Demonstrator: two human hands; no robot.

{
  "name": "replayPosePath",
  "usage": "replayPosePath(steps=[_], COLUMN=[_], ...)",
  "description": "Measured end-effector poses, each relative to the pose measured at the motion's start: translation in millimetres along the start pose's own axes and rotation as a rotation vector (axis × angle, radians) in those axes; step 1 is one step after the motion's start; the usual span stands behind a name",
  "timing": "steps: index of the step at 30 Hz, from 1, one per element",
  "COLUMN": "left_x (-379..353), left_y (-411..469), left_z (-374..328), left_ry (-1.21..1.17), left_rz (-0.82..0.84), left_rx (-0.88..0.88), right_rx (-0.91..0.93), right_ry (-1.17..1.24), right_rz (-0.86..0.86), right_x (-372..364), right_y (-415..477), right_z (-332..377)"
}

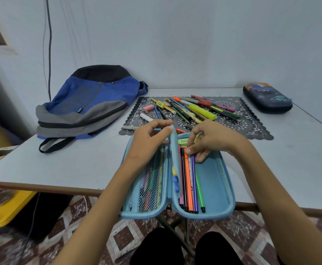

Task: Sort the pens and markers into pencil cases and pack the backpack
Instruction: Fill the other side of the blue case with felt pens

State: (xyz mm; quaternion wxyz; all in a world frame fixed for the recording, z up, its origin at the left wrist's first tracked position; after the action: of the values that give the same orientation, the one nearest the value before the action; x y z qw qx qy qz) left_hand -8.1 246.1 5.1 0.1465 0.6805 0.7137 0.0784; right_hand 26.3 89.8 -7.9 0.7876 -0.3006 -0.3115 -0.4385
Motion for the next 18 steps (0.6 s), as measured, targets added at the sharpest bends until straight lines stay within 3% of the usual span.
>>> replayPosePath(steps=[18], left_x=[-1.7], left_y=[-1.1], left_z=[-2.8], left_ry=[-0.002], left_rz=[-0.002], left_rx=[-0.012], right_rx=[-0.007], right_ry=[-0.067], right_rz=[-0.079], right_x=[-1.6], right_y=[-1.1], right_z=[1.4])
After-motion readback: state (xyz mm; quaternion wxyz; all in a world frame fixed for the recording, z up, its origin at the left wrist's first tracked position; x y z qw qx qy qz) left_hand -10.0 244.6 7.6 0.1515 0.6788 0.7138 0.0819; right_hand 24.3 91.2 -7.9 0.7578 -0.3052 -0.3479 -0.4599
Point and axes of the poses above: each hand's wrist, its own y-axis towards the middle knuckle, its own x-axis out of the back of the hand, z = x × y, the point moved 9 cm from there along y, towards the middle knuckle, and after that the axes turned 14 degrees about -y, right-handed, at the moved point
